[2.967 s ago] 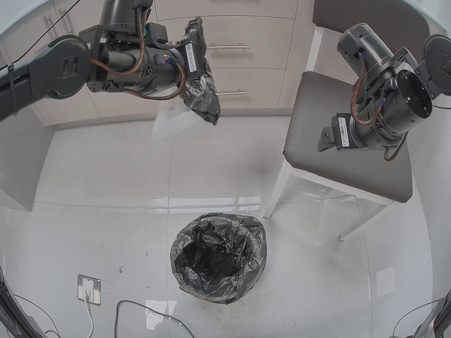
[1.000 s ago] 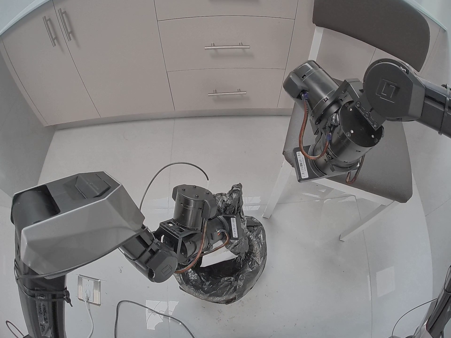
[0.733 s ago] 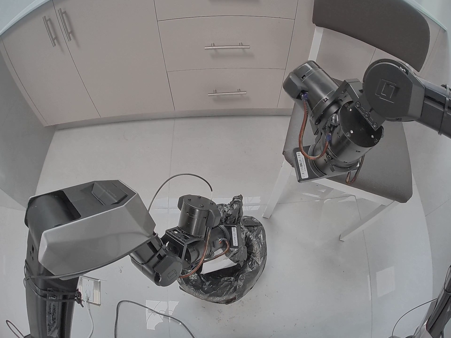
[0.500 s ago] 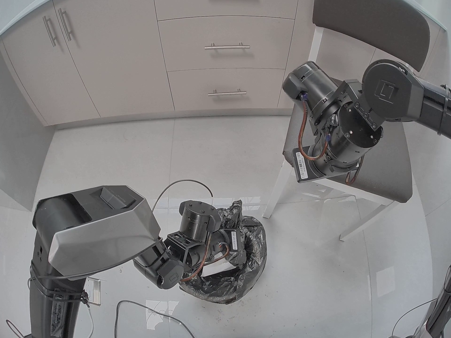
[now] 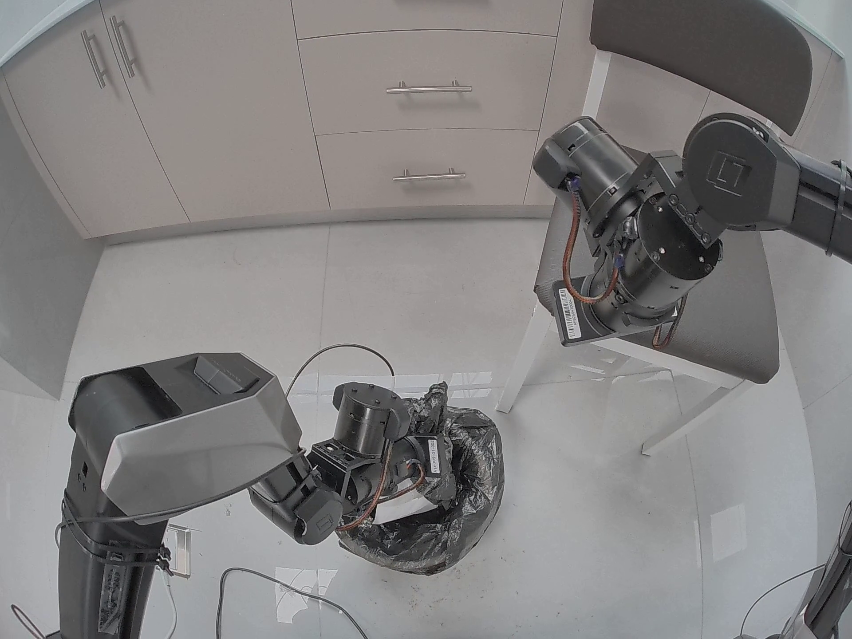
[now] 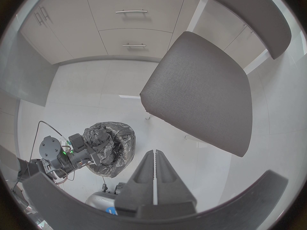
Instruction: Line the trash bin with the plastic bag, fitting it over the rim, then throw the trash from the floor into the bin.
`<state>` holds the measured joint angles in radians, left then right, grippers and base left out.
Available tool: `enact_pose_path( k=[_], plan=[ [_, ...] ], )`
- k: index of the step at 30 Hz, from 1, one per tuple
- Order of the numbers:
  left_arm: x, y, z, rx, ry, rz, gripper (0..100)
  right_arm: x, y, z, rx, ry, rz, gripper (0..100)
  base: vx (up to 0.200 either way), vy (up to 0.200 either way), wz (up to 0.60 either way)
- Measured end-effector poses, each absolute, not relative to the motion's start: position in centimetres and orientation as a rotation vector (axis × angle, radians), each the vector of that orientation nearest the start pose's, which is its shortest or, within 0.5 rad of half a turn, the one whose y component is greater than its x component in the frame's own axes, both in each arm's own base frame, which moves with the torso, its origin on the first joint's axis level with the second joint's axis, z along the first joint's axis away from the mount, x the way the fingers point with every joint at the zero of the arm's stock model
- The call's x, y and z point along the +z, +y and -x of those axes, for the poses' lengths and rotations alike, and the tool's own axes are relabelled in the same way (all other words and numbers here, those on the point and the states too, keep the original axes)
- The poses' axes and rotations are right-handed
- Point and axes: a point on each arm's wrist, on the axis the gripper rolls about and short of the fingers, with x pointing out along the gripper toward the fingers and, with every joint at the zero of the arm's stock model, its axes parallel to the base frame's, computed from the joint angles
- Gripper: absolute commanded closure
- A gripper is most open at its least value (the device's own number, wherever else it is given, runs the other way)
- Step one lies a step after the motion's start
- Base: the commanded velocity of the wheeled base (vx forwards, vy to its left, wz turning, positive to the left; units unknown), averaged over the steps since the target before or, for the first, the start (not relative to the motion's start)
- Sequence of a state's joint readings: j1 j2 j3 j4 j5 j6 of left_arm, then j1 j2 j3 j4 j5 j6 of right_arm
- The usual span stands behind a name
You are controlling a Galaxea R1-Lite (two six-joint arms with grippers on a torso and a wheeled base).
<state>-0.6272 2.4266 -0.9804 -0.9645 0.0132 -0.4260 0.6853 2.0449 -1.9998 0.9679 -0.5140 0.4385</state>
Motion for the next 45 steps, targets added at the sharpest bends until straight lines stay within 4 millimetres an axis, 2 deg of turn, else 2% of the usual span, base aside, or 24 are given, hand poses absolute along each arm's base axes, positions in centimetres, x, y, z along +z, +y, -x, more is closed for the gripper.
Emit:
enact_pose_path(
  k=[12,13,31,37,45],
  plan=[
    [-1.7,-24.0,-33.2,-0.483,0.604,0.238,100,24.9,22.4,-29.2,-0.03,0.84,0.163,100,0.0,0.0,0.0],
    [-1.6,-24.0,-33.2,-0.483,0.604,0.238,0,24.9,22.4,-29.2,-0.03,0.841,0.164,100,0.0,0.0,0.0],
    [-1.1,-23.4,-33.4,-0.47,0.6,0.246,0,24.8,22.5,-29.3,-0.029,0.844,0.165,100,0.0,0.0,0.0],
    [1.3,-22.8,-32.3,-0.481,0.58,0.256,0,24.5,22.9,-29.2,-0.021,0.85,0.172,100,0.0,0.0,0.0],
    [4.9,-20.8,-28.9,-0.499,0.575,0.261,0,23.7,24.1,-29.1,-0.001,0.854,0.19,100,0.0,0.0,0.0]
  ],
)
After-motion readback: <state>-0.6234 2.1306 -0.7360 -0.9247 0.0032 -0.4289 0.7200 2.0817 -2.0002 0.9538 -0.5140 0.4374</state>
